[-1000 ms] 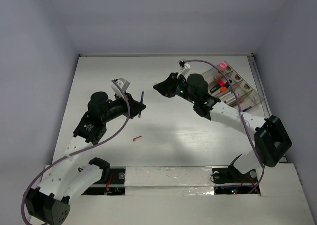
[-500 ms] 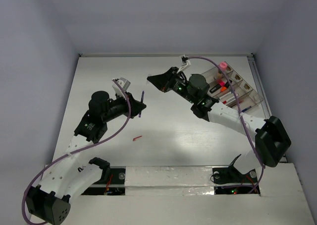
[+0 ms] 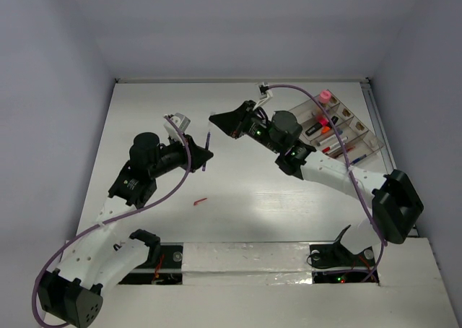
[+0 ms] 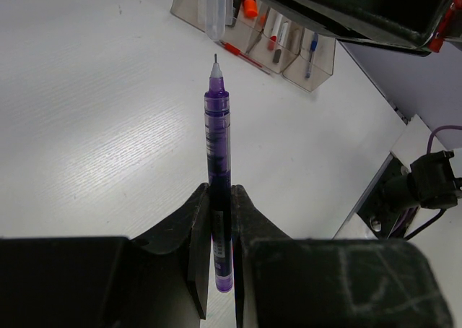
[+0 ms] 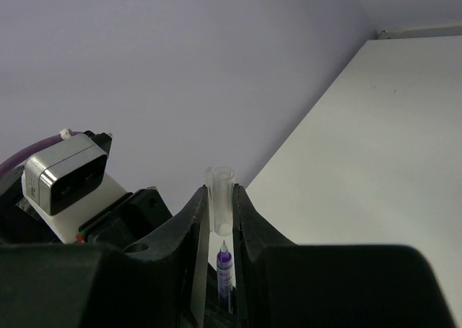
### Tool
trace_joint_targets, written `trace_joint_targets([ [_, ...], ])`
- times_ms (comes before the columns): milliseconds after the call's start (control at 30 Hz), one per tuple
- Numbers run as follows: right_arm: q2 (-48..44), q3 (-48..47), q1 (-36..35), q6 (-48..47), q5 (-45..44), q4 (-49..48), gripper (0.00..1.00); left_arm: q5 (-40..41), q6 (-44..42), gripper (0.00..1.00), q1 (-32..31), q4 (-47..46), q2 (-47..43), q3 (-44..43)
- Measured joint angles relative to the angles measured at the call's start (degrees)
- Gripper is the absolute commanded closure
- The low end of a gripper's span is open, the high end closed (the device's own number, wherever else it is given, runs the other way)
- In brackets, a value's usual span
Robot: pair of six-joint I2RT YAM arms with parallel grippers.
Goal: Sort the stationery into containers
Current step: Close the pen cap on the pen.
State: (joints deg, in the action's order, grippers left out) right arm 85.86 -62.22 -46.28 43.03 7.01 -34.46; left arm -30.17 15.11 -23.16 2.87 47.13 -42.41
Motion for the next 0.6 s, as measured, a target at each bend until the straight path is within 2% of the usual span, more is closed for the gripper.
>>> trace_joint_targets([
  [600, 1.18, -0.74, -1.05, -1.64, -0.39, 1.14, 1.0, 1.68, 0.0, 1.0, 0.0, 0.02, -0.17, 0.0],
])
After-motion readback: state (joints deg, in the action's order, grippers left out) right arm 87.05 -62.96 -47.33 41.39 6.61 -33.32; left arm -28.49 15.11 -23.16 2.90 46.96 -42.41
